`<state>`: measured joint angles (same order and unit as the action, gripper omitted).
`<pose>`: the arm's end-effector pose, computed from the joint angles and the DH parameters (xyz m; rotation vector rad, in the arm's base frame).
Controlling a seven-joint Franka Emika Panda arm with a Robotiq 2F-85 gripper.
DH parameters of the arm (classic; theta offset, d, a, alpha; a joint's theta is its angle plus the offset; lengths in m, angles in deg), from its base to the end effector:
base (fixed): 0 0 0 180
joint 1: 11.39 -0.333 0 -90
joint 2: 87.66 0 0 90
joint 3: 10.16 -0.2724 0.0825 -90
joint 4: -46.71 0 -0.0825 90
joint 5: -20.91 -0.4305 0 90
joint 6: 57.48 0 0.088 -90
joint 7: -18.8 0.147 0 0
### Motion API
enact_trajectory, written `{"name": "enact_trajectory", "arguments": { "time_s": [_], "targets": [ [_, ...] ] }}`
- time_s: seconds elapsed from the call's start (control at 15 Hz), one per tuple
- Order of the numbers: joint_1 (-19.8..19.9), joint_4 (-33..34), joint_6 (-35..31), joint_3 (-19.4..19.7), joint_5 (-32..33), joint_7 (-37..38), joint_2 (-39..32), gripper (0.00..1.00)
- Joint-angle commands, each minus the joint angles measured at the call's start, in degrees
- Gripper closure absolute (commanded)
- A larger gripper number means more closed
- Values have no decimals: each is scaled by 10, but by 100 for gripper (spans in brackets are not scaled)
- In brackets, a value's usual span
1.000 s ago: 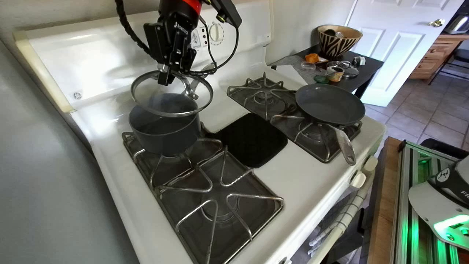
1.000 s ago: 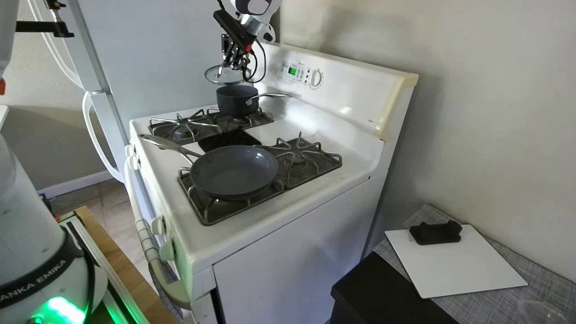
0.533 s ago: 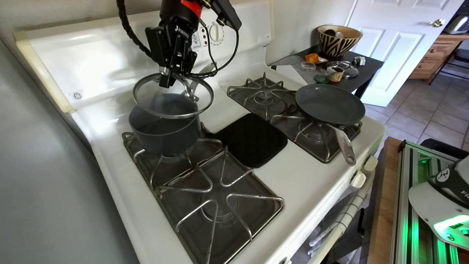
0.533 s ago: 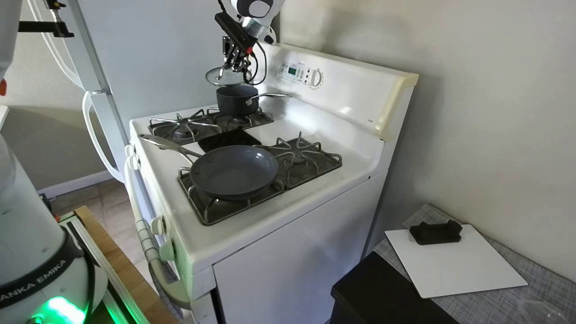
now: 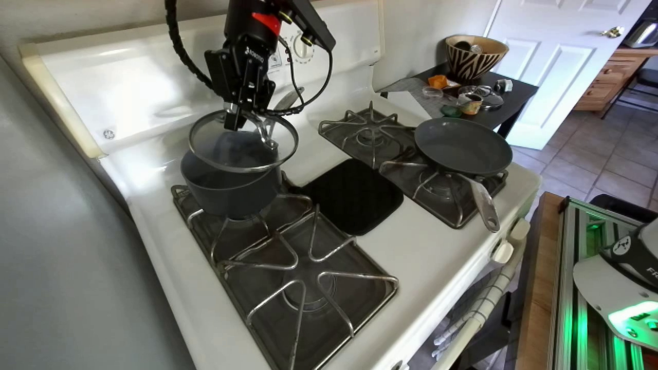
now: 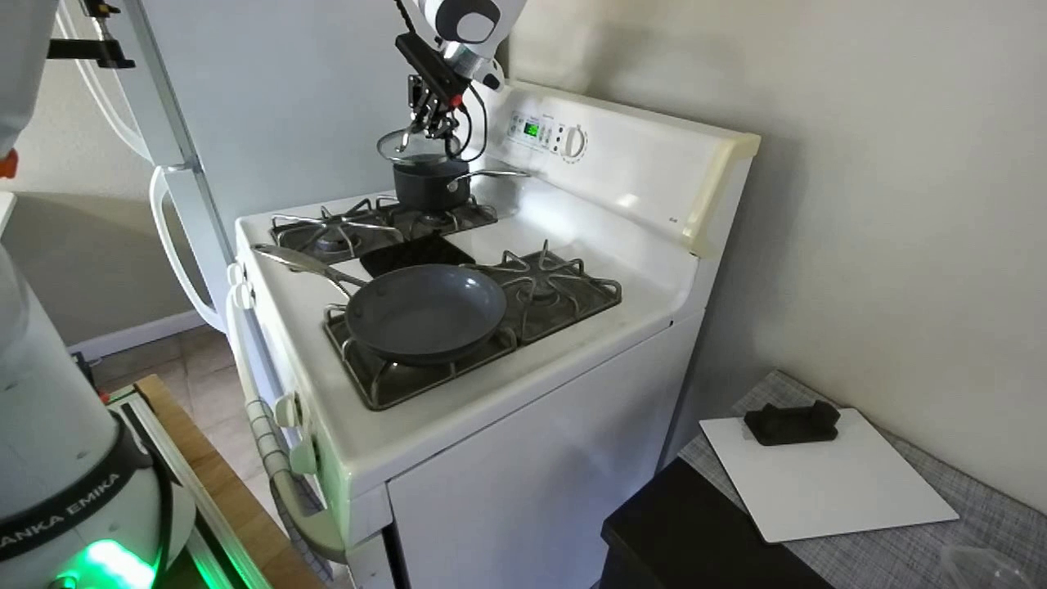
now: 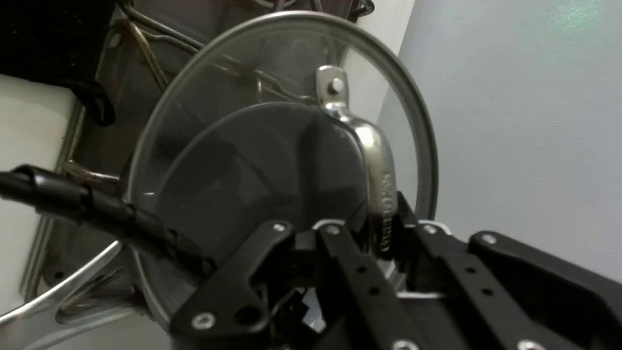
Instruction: Pick up the clear pot lid from the black over mitten and place it on the black pot, slide the black pot to the bottom left cooker on the stove using the handle
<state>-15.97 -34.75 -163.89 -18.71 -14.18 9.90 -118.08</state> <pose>0.6911 0.2163 0.3157 -2.4793 -0.1986 0.1457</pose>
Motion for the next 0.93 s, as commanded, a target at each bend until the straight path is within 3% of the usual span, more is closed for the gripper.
{"name": "enact_trajectory", "arguments": {
  "time_s": [0.0, 0.87],
  "targets": [
    [-3, 42, 2, -3, 15, 28, -26, 100],
    [-14, 123, 6, -16, 49, 81, -93, 100]
  ]
}}
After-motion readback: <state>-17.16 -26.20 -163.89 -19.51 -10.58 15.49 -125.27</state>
